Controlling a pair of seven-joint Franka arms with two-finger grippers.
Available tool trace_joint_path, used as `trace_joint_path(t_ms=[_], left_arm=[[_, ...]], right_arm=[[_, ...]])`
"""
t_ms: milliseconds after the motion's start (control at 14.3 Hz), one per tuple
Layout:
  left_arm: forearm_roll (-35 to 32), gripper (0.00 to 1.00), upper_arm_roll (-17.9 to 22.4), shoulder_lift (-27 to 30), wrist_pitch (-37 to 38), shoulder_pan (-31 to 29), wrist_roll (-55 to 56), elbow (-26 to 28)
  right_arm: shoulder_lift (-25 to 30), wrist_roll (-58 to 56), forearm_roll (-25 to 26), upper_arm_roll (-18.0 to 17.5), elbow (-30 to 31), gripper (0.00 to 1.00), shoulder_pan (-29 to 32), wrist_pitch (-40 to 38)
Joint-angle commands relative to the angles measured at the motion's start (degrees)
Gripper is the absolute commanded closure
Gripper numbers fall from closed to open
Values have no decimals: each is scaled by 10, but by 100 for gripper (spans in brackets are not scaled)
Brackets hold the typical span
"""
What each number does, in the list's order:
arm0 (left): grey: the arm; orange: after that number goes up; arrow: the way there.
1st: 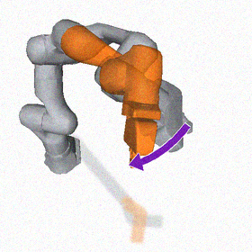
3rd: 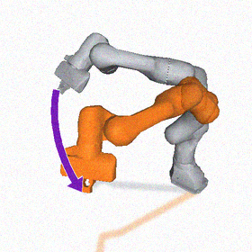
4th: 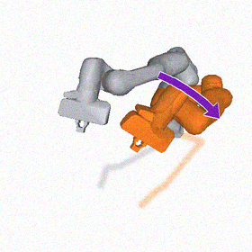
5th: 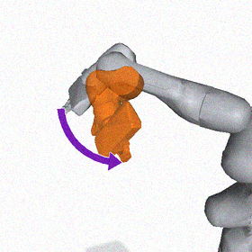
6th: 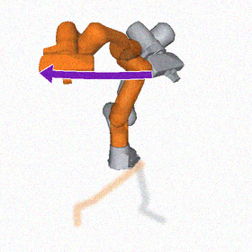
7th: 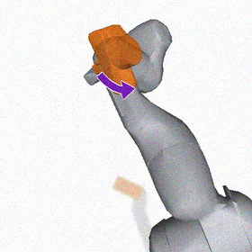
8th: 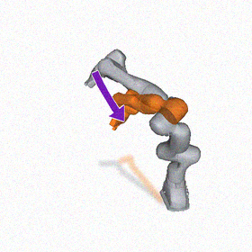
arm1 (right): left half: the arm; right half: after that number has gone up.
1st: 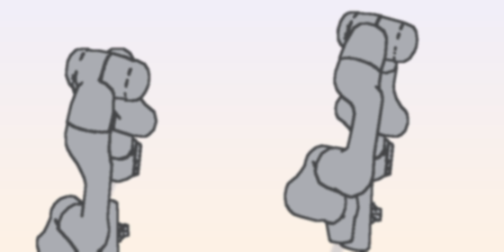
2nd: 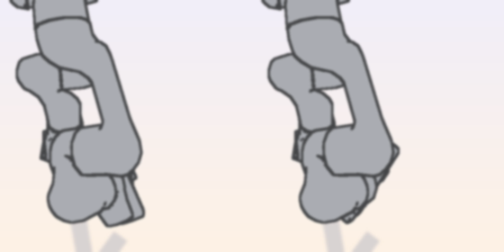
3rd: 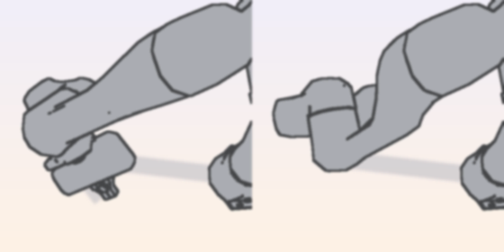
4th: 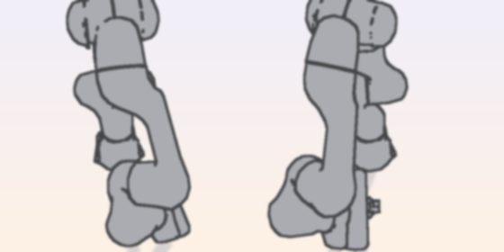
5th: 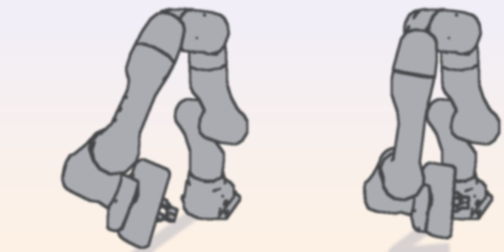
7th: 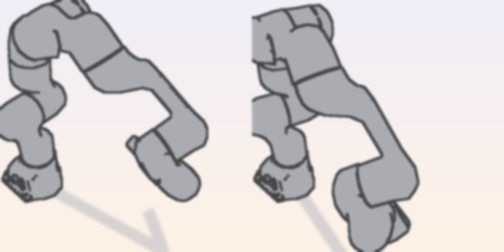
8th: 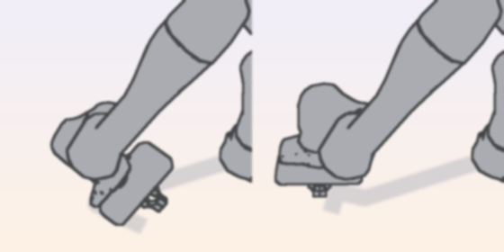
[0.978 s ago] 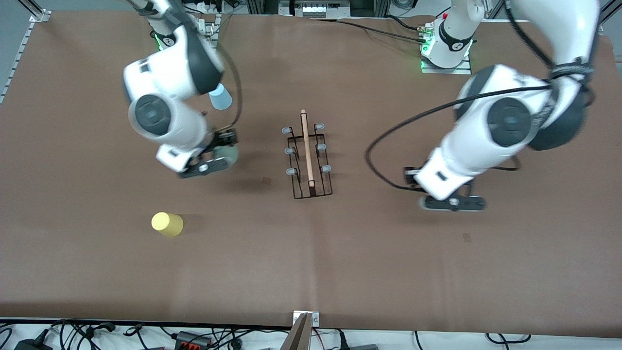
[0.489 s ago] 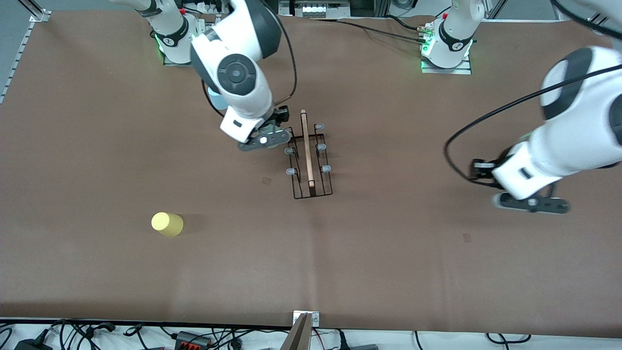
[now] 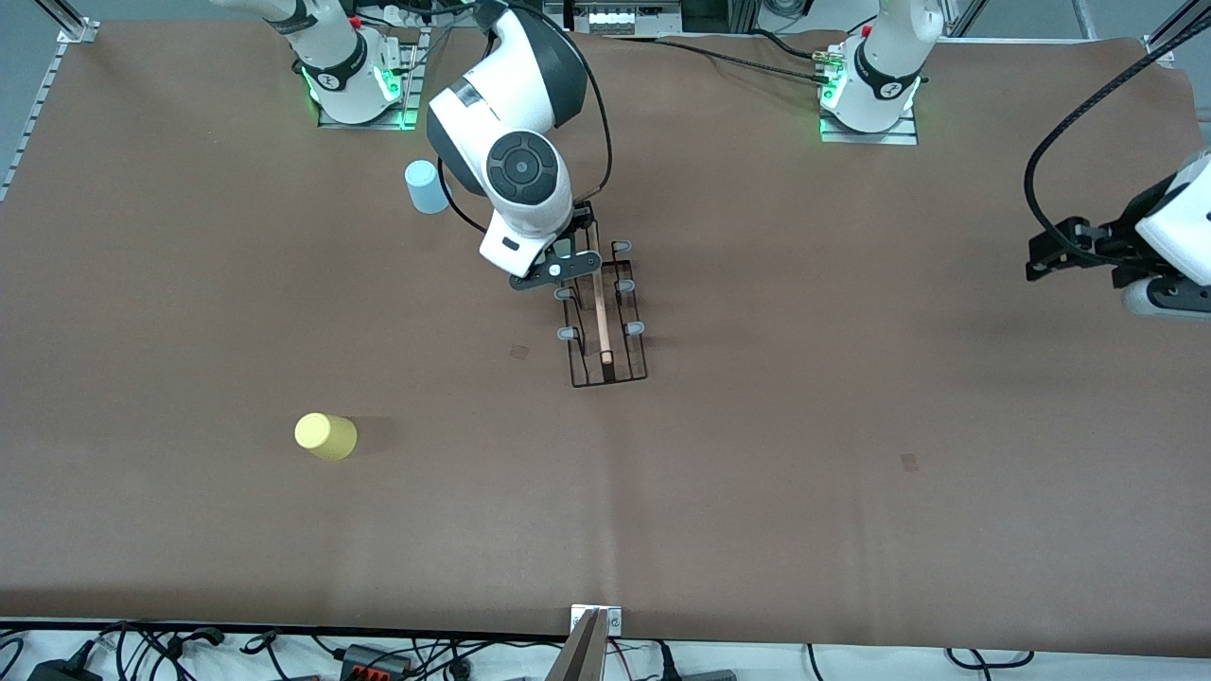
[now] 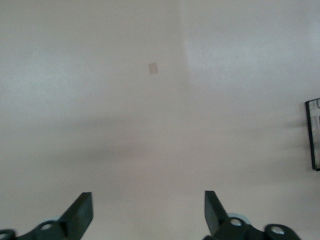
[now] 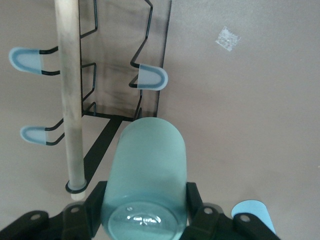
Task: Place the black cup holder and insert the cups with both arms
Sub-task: 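Move the mint cup over the rack and lower it onto a peg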
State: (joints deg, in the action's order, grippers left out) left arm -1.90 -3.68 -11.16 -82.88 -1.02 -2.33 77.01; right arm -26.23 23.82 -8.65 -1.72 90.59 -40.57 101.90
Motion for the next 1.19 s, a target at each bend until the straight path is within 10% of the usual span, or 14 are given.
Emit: trace_joint_path(t_ms=[0,978,1117], left_arm=[[6,0,10,12,-7,13,-3,31],[22,0,3,13,-4,15,5,32],[26,0,-2,14,-20,20,7,34]], right_arm=[[-21,10,-10,6,-19,73,-13,-4],[-56,6,-9,6,-19,71,-20,30],[-58,13,-10,6,-19,24,-21,31]])
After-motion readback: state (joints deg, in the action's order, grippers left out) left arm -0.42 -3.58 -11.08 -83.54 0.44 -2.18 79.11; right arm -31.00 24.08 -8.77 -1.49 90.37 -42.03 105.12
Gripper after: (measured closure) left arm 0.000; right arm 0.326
